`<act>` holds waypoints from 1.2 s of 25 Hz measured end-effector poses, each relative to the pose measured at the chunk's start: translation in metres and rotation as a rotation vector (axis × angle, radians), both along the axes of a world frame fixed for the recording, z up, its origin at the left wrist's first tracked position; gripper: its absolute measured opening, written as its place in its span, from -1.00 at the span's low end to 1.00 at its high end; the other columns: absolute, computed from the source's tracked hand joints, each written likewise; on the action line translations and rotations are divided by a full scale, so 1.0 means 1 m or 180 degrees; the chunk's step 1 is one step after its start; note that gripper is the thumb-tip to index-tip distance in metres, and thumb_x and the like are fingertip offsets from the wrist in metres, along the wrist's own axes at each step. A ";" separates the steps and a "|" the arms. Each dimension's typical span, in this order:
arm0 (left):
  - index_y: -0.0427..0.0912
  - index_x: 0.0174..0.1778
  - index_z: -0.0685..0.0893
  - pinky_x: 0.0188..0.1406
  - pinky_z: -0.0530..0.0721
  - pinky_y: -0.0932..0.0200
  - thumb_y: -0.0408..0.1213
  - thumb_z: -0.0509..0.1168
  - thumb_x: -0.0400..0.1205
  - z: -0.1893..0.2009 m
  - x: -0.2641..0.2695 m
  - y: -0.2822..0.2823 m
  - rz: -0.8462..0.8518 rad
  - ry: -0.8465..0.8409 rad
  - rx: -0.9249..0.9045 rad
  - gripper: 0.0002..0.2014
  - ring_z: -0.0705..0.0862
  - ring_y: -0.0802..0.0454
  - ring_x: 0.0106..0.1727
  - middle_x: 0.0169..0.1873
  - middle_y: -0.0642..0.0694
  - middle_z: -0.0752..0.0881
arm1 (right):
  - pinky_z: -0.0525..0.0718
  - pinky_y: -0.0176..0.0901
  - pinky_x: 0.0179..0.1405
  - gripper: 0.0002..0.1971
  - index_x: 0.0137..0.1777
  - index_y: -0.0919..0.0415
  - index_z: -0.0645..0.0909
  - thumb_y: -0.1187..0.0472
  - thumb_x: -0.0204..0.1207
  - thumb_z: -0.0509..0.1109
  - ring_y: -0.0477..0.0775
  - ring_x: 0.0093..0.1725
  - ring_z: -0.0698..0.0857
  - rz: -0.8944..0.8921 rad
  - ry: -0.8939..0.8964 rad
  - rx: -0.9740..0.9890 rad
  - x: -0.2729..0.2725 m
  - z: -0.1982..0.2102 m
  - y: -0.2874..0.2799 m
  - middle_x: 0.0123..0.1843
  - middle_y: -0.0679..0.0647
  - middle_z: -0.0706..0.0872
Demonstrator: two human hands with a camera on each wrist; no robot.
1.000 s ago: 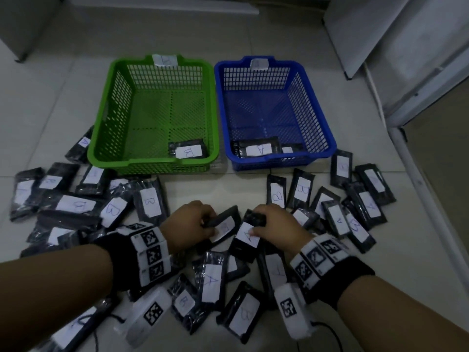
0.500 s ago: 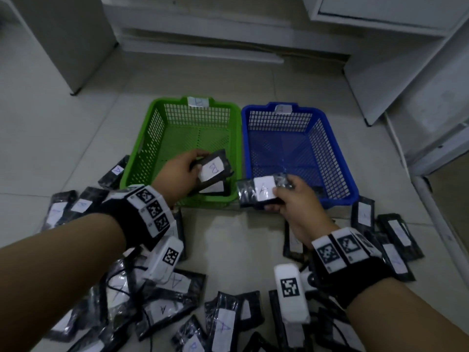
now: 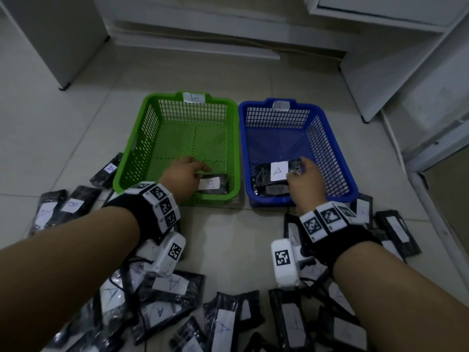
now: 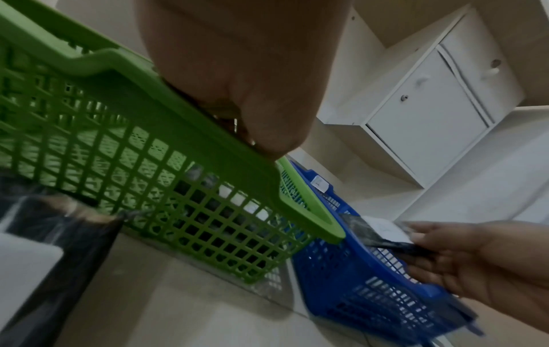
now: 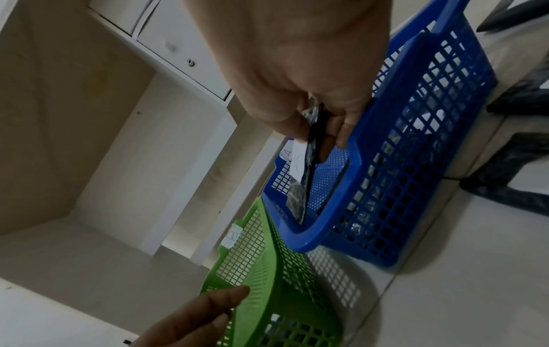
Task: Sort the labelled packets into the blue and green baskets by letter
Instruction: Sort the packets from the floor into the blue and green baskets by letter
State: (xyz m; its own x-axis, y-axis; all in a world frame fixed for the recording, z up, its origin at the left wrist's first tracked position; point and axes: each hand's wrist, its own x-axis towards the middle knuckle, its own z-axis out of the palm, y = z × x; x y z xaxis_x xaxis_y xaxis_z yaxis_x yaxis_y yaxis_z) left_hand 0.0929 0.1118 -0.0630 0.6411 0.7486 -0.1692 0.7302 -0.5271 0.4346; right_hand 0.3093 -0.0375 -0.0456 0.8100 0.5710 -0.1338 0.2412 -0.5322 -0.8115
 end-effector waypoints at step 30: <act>0.04 -0.05 0.64 -0.02 0.58 0.13 -0.11 0.35 0.59 -0.001 -0.132 -0.054 0.0335 -0.0481 -0.0708 -0.93 0.67 0.00 -0.01 -0.08 0.00 0.69 | 0.54 -0.26 -0.18 -0.84 -0.02 0.07 0.61 0.16 0.44 0.50 0.01 -0.09 0.64 0.3117 0.0577 -0.1050 -0.164 -0.033 -0.035 -0.10 0.01 0.65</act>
State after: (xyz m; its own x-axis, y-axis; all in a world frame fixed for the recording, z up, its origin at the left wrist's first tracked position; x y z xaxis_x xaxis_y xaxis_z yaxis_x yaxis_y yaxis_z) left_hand -0.0390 0.0577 -0.0639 0.5924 0.7675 -0.2450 0.6939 -0.3315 0.6392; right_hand 0.1452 -0.0723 -0.0790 -0.0340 0.8792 -0.4753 0.5753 -0.3716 -0.7287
